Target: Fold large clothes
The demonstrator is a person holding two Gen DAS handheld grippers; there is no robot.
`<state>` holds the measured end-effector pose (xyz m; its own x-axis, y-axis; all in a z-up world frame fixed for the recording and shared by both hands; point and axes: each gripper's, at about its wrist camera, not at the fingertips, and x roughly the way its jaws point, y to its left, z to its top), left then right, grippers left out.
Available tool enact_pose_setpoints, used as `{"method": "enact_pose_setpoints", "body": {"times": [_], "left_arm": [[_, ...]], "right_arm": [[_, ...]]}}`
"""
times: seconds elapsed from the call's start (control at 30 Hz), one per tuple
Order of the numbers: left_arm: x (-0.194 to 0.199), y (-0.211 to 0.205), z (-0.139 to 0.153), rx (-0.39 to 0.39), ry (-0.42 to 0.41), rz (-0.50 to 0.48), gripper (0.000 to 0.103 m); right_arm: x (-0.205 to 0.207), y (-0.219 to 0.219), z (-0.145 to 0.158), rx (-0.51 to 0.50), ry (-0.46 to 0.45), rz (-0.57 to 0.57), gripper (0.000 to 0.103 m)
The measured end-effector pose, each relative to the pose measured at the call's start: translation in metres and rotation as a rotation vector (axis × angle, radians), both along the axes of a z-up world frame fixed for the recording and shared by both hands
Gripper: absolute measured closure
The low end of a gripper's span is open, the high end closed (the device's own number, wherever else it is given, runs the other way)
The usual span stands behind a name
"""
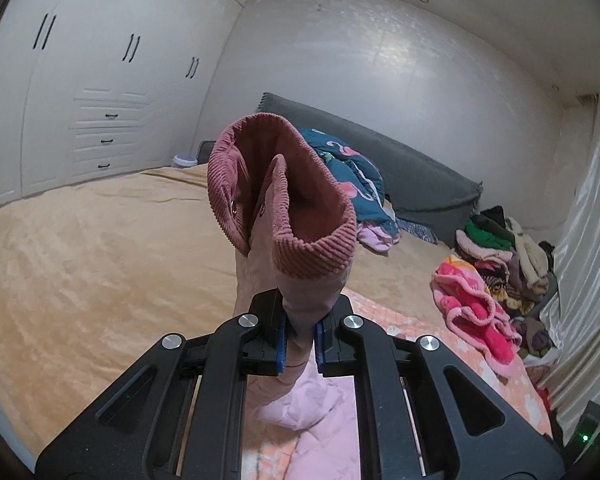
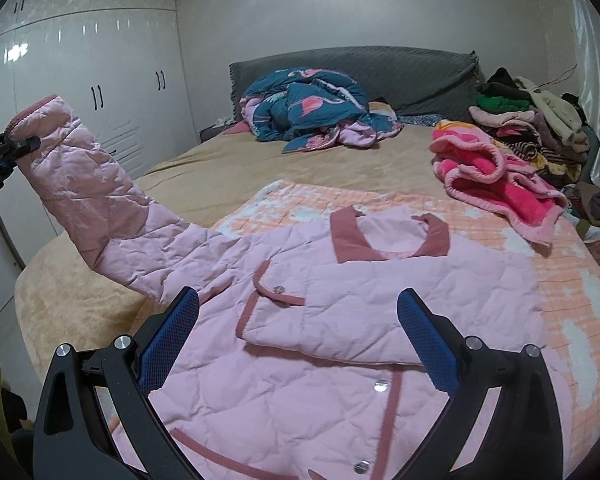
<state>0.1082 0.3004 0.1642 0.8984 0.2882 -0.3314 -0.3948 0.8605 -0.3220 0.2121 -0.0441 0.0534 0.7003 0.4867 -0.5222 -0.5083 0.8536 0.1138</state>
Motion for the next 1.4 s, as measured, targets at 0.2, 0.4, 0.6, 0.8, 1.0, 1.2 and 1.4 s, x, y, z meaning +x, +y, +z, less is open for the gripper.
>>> {"method": "enact_pose_setpoints", "body": {"times": [0.2,0.4,0.6,0.8,1.0,1.2,1.4], "left_arm": [[0.007,-0.031,0.011,0.033,0.015,-0.023,0.099],[0.014,-0.057,0.015,0.051,0.03,-0.045,0.099],[0.024,-0.082,0.018,0.063,0.048,-0.075,0.099],[0.036,-0.111,0.019,0.087,0.068,-0.115,0.099],[0.047,-0.143,0.019,0.107,0.073,-0.172,0.099],[0.06,-0.173,0.018,0.115,0.072,-0.24,0.1],[0.079,-0.202,0.01,0.109,0.083,-0.302,0.1]], "right_arm": [[-0.008,-0.03,0.004,0.01,-0.007,-0.031,0.004],[-0.018,-0.062,0.007,-0.014,-0.035,-0.092,0.004],[-0.024,-0.088,0.006,0.009,-0.022,-0.117,0.004],[-0.026,-0.105,0.006,-0.006,-0.03,-0.161,0.004],[-0.032,-0.115,0.001,-0.062,-0.059,-0.178,0.004],[-0.031,-0.136,-0.003,-0.026,-0.038,-0.182,0.004],[-0.027,-0.156,-0.008,-0.011,-0.028,-0.217,0.004]]}}
